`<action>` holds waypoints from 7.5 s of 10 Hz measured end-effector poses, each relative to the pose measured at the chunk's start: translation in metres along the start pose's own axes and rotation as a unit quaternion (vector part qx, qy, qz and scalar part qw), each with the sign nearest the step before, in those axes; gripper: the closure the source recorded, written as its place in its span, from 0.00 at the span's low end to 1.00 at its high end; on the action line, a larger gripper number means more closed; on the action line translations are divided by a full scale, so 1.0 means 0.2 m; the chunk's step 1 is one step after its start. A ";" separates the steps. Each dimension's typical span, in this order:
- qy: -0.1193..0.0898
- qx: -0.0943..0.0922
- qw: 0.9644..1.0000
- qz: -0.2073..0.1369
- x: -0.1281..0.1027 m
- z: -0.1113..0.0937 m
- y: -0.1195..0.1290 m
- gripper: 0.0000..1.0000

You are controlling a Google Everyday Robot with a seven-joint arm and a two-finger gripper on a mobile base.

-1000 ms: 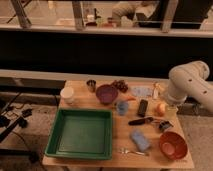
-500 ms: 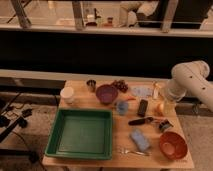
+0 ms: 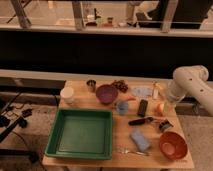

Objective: Place apple in table surface

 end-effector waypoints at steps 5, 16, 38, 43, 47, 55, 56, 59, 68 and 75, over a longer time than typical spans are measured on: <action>0.012 -0.006 1.000 0.012 0.06 0.13 -0.03 0.20; 0.041 -0.006 0.998 0.041 0.23 0.36 -0.11 0.20; -0.021 -0.048 0.993 0.104 0.31 0.49 -0.14 0.20; -0.037 -0.058 0.992 0.108 0.24 0.46 -0.10 0.20; -0.042 -0.063 0.992 0.105 0.21 0.45 -0.07 0.20; -0.069 -0.086 0.986 0.126 0.24 0.48 -0.04 0.20; -0.072 -0.088 0.985 0.129 0.24 0.48 -0.04 0.20; -0.077 -0.092 0.984 0.130 0.23 0.48 -0.04 0.20; -0.077 -0.097 0.986 0.114 0.19 0.51 -0.03 0.29; -0.075 -0.092 0.987 0.109 0.19 0.51 -0.04 0.43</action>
